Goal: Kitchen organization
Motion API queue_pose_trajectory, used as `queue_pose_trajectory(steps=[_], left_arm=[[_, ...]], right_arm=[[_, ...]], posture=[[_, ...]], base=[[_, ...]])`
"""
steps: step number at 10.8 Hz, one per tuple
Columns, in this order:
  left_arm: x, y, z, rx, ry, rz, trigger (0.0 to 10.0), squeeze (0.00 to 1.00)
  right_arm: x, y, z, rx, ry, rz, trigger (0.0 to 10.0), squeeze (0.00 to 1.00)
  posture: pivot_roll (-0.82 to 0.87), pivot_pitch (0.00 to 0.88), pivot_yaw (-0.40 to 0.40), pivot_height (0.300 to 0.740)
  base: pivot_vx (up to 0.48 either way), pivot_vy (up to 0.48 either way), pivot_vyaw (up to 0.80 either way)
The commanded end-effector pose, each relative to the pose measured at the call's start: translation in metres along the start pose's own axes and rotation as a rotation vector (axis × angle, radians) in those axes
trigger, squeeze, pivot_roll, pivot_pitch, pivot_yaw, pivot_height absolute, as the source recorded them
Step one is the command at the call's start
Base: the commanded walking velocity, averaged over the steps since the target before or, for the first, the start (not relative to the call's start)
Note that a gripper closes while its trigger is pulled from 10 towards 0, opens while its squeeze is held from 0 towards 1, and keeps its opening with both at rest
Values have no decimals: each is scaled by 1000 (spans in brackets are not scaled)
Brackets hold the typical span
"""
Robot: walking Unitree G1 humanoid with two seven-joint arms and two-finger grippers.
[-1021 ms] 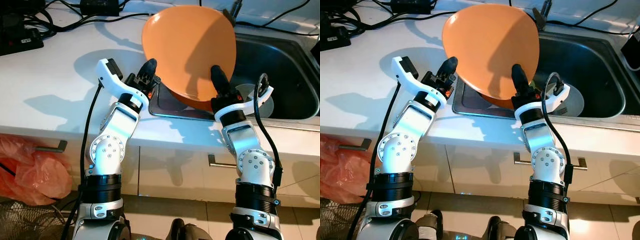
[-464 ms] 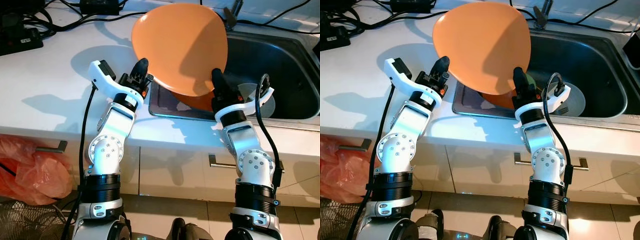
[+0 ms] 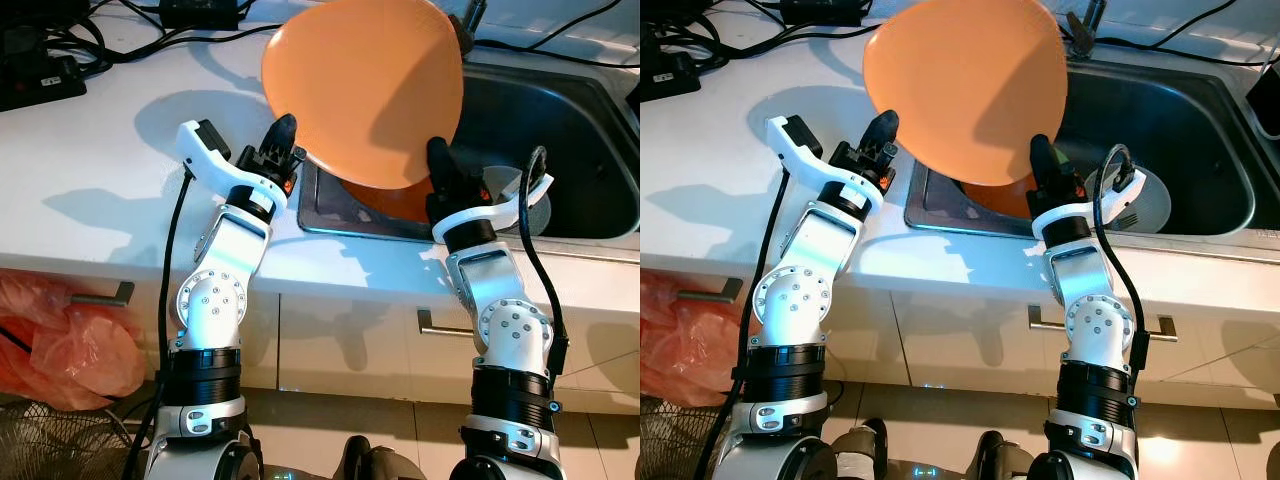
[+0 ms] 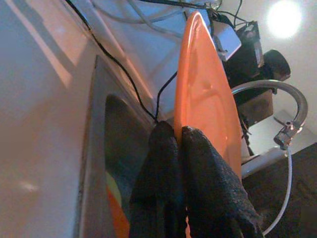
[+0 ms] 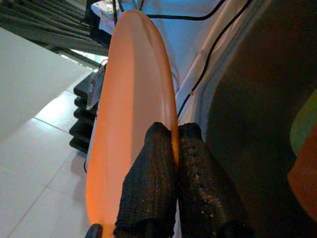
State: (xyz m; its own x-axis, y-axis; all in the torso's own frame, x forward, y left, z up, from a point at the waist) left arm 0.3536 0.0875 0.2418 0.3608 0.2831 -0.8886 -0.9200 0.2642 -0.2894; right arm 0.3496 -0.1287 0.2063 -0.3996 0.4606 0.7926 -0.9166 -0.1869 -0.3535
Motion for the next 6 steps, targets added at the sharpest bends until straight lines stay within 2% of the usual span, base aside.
queue_pose_trajectory(steps=[1,4,5,6], left_arm=[[-11,-3,-32,66,80,-27,10000,0],[-3,-2,-37,93,-61,14,10000,0],[-2,-2,-40,111,-102,12,10000,125],[-3,-2,-41,115,-93,-8,10000,1000]], right_arm=[[10,0,-1,6,-4,50,0,0],[10,0,-3,19,-9,45,0,0],[9,1,-4,24,-14,39,10000,0],[9,1,-5,25,-19,34,10000,0]], posture=[[139,185,-58,740],[139,180,-58,740],[138,178,-57,740],[137,178,-57,740]], base=[[0,0,0],[0,0,0],[0,0,0],[0,0,0]])
Point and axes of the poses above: a point about 5 cm out from each wrist's last joint towards the gripper, its own y axis pointing back from the gripper into the wrist, its own z axis along the axis of the wrist's last joint, x = y × z, the point moved 2 cm from there along -y, pointing out of the wrist towards the gripper, and after that the axes turned 13 degrees about y, right-handed, at the moved point
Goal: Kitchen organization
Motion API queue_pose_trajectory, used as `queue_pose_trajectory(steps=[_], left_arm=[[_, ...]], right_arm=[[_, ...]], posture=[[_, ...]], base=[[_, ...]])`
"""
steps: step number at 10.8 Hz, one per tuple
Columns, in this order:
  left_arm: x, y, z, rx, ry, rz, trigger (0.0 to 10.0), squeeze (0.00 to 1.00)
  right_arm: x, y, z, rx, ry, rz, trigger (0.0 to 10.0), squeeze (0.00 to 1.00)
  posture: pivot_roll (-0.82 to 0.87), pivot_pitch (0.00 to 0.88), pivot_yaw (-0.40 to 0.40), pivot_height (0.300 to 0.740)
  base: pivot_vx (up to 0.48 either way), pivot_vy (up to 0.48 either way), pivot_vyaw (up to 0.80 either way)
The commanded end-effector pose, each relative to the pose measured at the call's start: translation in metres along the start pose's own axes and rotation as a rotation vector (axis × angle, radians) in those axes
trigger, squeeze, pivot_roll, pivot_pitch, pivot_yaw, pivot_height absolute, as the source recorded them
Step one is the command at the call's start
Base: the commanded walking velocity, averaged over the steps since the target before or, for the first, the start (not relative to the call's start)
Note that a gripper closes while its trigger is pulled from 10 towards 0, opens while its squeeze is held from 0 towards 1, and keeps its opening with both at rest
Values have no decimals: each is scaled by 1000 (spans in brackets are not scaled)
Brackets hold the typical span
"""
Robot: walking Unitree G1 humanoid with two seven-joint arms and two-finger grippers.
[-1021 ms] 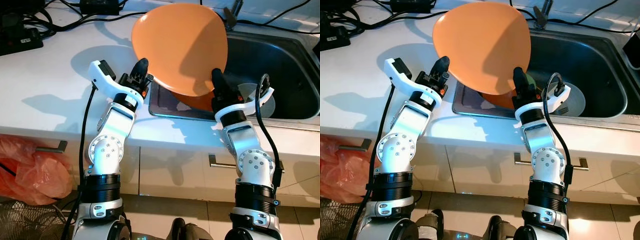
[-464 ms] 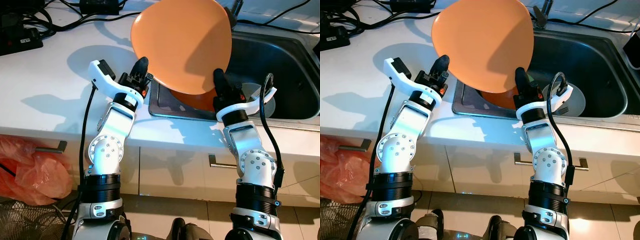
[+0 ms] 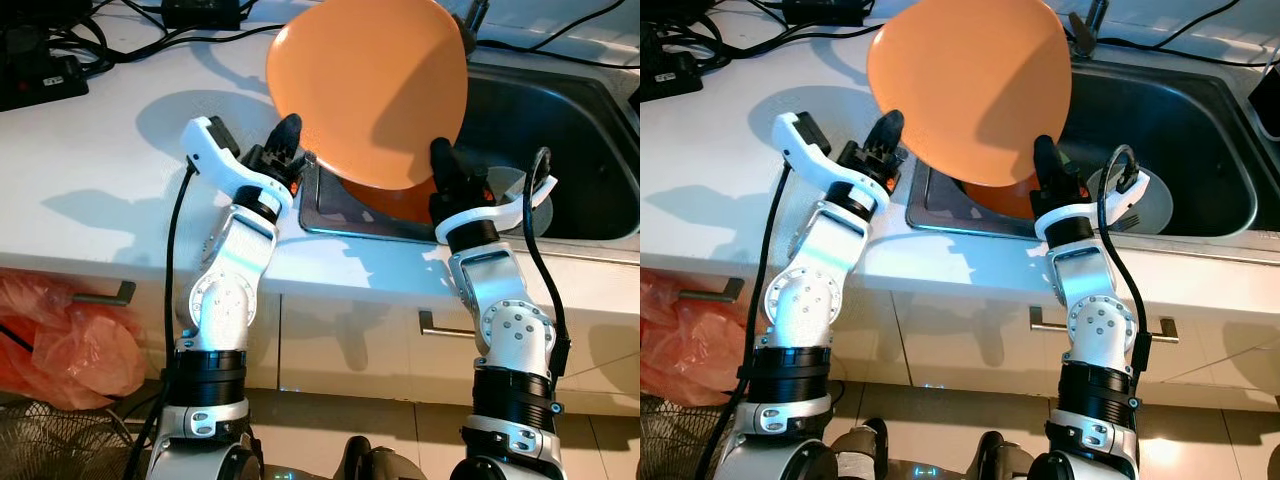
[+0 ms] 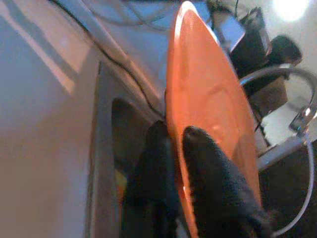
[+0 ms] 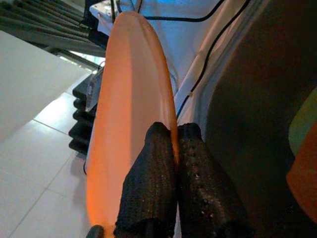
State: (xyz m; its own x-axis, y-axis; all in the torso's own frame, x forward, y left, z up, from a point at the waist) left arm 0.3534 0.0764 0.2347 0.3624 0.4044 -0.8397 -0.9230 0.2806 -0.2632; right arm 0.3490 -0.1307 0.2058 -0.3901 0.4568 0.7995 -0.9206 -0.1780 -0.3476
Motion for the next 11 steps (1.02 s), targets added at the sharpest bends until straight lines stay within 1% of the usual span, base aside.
queue_pose_trajectory(steps=[1,2,3,4,5,6,8,10,11], left_arm=[[-10,-1,-29,96,12,-29,10000,1000],[-9,-1,-31,100,5,-21,10000,1000],[-8,-1,-31,100,2,-17,10000,1000],[-6,0,-31,99,-8,-6,10000,1000],[-4,0,-32,111,-23,11,10000,114],[-5,0,-34,122,-27,0,10000,0],[-11,1,-38,146,-41,-42,10000,0],[-12,2,-39,158,-40,-47,10000,0],[-11,3,-38,155,-101,-36,10000,0]], right_arm=[[9,0,-6,28,-20,39,10000,0],[11,-1,-5,18,-32,45,10000,0],[11,-2,-4,12,-36,47,0,0],[13,-2,-2,3,-39,54,0,0],[12,-4,3,-26,-58,35,0,0],[12,-8,11,-67,-63,19,0,0],[10,-14,27,-145,-53,-6,0,0],[3,-20,40,-217,-47,-67,0,0],[0,-23,46,-231,60,-100,0,0]], posture=[[138,176,-58,740],[137,179,-58,740],[140,182,-60,740],[140,183,-59,740],[141,183,-59,740],[138,184,-58,740],[140,182,-58,740],[142,184,-57,740],[145,185,-57,740]], base=[[0,0,0],[0,0,0],[0,0,0],[0,0,0],[0,0,0],[0,0,0],[0,0,0],[0,0,0],[0,0,0]])
Point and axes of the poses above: a point about 5 cm out from each wrist's last joint towards the gripper, its own y axis pointing back from the gripper into the wrist, its own z axis along the axis of the wrist's last joint, x = y × z, the point moved 2 cm from there along -y, pointing out of the wrist towards the gripper, and after that the axes turned 13 degrees about y, right-handed, at the moved point
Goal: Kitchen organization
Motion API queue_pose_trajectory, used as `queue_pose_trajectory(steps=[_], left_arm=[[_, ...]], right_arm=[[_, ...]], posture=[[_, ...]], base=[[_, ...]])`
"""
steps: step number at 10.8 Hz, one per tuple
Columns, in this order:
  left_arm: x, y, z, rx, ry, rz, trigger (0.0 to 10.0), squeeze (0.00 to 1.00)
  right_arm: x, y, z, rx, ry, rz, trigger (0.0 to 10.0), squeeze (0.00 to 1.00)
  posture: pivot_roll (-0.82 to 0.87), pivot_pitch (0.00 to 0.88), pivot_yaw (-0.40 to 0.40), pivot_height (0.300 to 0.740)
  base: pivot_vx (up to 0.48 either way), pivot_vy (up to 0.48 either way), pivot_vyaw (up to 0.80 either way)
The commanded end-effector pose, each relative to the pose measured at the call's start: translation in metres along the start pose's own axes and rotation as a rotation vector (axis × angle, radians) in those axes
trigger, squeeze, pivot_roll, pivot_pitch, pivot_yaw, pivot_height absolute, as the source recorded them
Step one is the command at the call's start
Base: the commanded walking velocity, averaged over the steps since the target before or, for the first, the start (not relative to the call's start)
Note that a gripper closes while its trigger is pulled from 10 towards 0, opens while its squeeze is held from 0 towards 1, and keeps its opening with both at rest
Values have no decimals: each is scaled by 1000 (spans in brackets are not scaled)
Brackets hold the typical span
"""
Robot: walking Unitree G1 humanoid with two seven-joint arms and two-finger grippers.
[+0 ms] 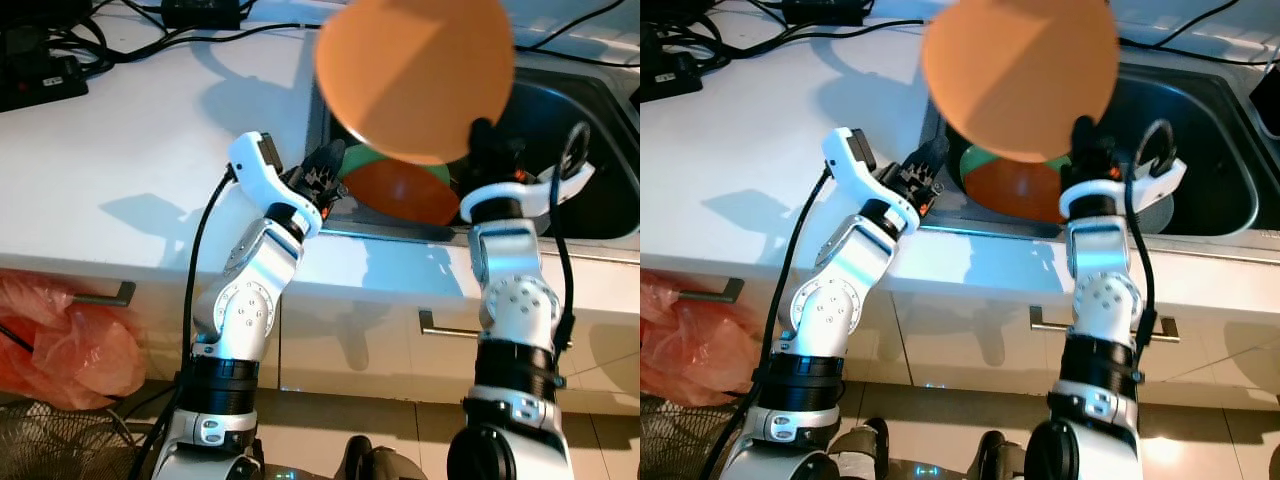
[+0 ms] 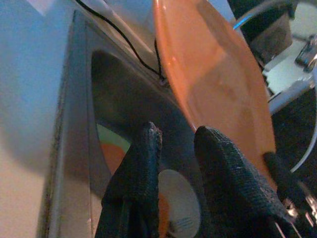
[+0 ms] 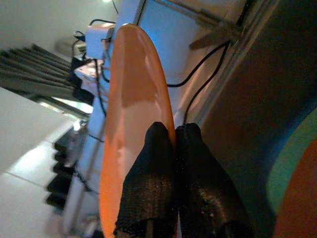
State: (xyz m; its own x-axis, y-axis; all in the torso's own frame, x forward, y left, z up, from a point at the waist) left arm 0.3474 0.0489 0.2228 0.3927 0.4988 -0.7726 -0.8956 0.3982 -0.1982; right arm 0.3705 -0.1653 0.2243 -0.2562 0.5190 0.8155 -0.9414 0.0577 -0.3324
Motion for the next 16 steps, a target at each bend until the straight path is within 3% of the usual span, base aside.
queue_pose_trajectory(steps=[1,2,3,14,15,16], left_arm=[[-7,0,-4,6,-75,-10,10000,0],[-8,1,-4,16,-195,-18,10000,0],[-7,1,-4,21,-228,-16,10000,0],[-7,2,-5,21,-244,-14,10000,0],[-2,6,-6,44,-379,-8,10000,0],[0,8,-7,56,-434,-8,10000,0]], right_arm=[[5,-5,11,-43,68,16,4118,0],[-1,-7,13,-36,197,-7,10000,0],[-4,-7,15,-42,248,-12,10000,0],[-5,-9,15,-52,271,-17,10000,0],[-31,-4,23,-33,636,-78,10000,0],[-41,-2,27,-19,786,-94,10000,0]], posture=[[146,185,-58,740],[146,185,-58,740],[147,185,-59,740],[147,185,-59,740],[153,171,-54,740],[153,171,-54,740]], base=[[0,0,0],[0,0,0],[0,0,0],[0,0,0],[0,0,0],[0,0,0]])
Point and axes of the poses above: a point about 5 cm out from each wrist's last joint towards the gripper, its own y axis pointing back from the gripper into the wrist, its own z axis along the axis of the wrist's last joint, x = y × z, the point moved 2 cm from there along -y, pointing out of the wrist towards the gripper, and after that the axes turned 13 degrees about y, right-handed, at the moved point
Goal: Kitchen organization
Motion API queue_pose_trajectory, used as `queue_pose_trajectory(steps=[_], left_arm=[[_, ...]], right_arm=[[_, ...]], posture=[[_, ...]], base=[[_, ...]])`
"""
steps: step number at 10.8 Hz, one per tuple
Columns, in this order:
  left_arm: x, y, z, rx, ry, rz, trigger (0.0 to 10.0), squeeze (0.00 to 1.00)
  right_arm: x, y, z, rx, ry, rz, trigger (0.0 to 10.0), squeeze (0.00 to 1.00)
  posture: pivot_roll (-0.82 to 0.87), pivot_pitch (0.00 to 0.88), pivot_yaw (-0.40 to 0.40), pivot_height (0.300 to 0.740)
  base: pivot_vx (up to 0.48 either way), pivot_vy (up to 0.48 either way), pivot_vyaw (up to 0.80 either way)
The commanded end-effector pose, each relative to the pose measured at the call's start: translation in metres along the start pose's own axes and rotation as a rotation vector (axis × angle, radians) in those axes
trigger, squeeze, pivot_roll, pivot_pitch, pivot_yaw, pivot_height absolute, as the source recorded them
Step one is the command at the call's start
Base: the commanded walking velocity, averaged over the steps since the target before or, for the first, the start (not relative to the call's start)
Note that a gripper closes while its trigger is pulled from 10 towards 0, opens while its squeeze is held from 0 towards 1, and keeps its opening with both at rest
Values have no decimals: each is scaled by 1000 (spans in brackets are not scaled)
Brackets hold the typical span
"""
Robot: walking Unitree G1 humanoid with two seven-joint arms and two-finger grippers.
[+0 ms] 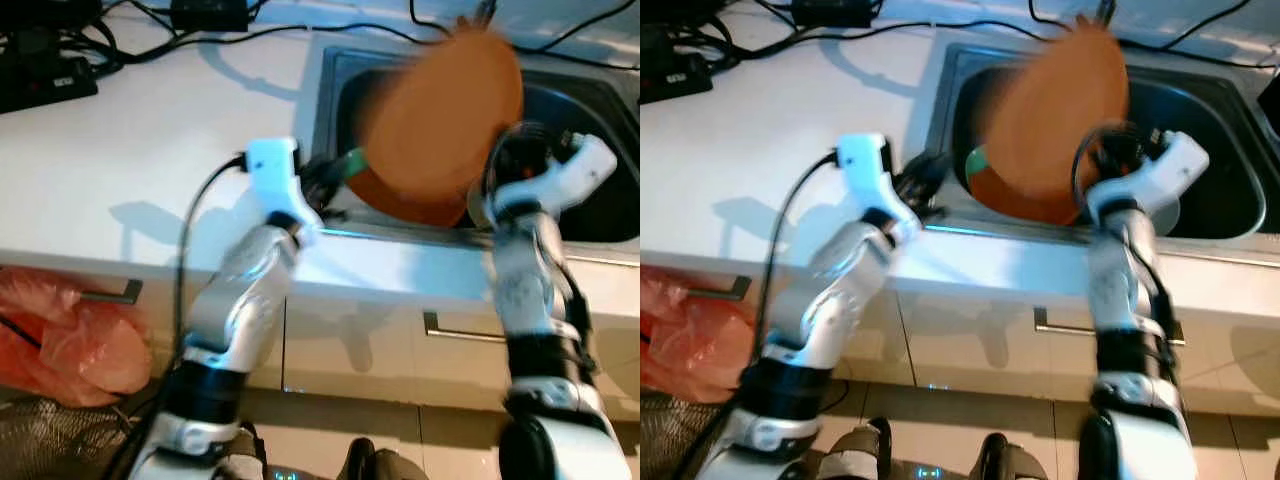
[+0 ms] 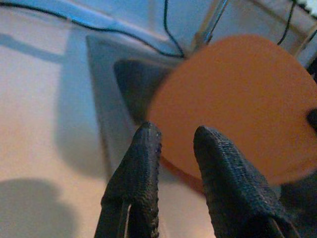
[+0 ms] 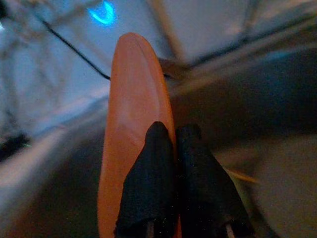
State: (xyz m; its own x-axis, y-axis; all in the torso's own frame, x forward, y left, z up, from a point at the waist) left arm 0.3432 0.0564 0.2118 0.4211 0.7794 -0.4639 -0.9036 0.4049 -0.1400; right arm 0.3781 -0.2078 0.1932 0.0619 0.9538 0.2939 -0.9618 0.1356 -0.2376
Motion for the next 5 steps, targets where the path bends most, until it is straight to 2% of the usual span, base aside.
queue_pose_trajectory(steps=[1,4,5], left_arm=[[-12,-1,-1,-2,-16,-46,10000,0],[-12,-1,0,-4,-17,-42,10000,0],[-11,0,0,-6,-26,-39,10000,0]], right_arm=[[1,-2,11,-58,24,7,10000,0],[0,-3,8,-47,44,9,10000,0],[0,-2,-1,-23,71,13,10000,0]], posture=[[155,169,-55,740],[155,177,-57,740],[157,180,-58,740]], base=[[0,0,0],[0,0,0],[0,0,0]])
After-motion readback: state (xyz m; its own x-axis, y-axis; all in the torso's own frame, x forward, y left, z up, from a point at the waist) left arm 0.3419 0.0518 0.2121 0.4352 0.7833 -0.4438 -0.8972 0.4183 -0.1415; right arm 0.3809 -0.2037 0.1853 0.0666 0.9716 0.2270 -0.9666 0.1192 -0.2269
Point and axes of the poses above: a point about 5 cm out from each wrist's last joint towards the gripper, its own y axis pointing back from the gripper into the wrist, its own z axis along the axis of the wrist's last joint, x = y × z, the point moved 2 cm from there along -y, pointing out of the wrist towards the gripper, and after that the axes turned 13 degrees about y, right-handed, at the moved point
